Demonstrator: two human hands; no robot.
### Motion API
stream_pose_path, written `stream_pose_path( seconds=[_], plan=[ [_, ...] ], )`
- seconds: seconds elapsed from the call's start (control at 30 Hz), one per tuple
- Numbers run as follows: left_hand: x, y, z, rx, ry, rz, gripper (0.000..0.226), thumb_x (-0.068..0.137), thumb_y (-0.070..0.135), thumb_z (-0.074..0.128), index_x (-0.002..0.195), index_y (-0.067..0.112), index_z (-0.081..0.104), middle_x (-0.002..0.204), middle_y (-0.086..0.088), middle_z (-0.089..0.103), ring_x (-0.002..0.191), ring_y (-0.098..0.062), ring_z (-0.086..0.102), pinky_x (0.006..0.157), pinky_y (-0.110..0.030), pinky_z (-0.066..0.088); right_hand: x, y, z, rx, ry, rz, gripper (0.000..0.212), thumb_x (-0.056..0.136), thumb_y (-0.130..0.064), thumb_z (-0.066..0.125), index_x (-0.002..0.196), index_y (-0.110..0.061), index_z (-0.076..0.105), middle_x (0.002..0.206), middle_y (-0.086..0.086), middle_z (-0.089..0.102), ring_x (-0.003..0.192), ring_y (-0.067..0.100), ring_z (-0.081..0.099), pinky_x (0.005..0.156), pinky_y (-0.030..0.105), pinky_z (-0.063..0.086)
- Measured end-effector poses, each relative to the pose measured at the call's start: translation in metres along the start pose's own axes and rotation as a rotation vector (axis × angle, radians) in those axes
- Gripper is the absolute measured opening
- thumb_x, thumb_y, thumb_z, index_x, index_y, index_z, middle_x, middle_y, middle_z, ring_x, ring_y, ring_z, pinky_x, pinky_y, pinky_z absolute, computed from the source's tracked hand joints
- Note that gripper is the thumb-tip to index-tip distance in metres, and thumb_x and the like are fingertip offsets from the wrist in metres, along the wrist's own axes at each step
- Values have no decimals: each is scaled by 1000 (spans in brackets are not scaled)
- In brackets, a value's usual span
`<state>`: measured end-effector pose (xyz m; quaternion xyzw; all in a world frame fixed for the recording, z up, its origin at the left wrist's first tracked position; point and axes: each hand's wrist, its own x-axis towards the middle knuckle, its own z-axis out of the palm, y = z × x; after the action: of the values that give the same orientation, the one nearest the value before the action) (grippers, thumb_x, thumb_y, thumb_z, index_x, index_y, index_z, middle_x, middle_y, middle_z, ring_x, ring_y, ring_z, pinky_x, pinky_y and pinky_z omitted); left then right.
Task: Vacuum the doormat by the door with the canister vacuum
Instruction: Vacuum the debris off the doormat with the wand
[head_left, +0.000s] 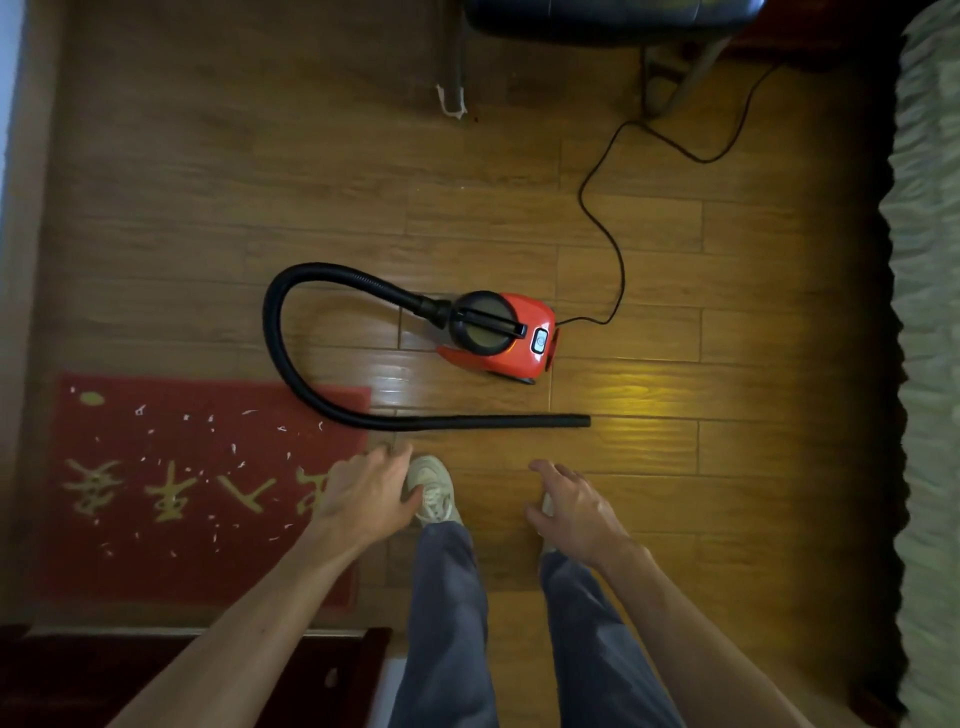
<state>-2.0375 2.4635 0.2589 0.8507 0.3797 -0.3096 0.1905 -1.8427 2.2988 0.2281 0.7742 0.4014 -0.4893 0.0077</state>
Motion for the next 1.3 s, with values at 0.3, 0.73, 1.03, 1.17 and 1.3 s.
stream_pose_path(
  seconds=[0.3, 0.73, 1.03, 1.17, 1.3],
  plan=[
    [35, -45, 21, 59, -48, 77, 52, 94, 53, 46, 135, 20, 45, 121, -3, 62, 105, -25, 67, 82, -36, 52, 41, -16, 19, 63, 68, 68, 59, 93, -36, 59, 146, -19, 40, 132, 5, 57, 125, 26, 51, 100, 38, 44],
    [132, -58, 125, 124, -171, 75, 55, 93, 51, 48, 137, 20, 43, 123, -3, 61, 110, -28, 65, 86, -38, 50, 152, 40, 87, 7, -51, 102, 49, 91, -37, 59, 135, -21, 45, 124, 5, 57, 123, 27, 49, 92, 39, 47],
    [221, -63, 216, 378, -191, 252, 48, 94, 46, 48, 133, 18, 45, 125, -5, 58, 107, -26, 65, 83, -36, 50, 260, 83, 166, 320, -121, 301, 47, 92, -36, 58, 135, -20, 48, 115, 6, 66, 112, 27, 59, 88, 31, 48],
    [261, -65, 260, 429, -203, 268, 47, 95, 40, 51, 136, 19, 42, 123, -5, 58, 106, -25, 64, 80, -36, 50, 308, 91, 202, 747, -66, 558, 35, 91, -35, 64, 119, -17, 57, 93, 1, 66, 94, 21, 64, 84, 34, 55],
    [295, -60, 299, 397, -225, 244, 52, 94, 42, 53, 138, 18, 39, 122, -6, 57, 107, -27, 63, 78, -38, 49, 349, 95, 232, 1094, -27, 770, 32, 94, -34, 63, 115, -13, 52, 103, 9, 67, 94, 22, 66, 87, 43, 58]
  ],
)
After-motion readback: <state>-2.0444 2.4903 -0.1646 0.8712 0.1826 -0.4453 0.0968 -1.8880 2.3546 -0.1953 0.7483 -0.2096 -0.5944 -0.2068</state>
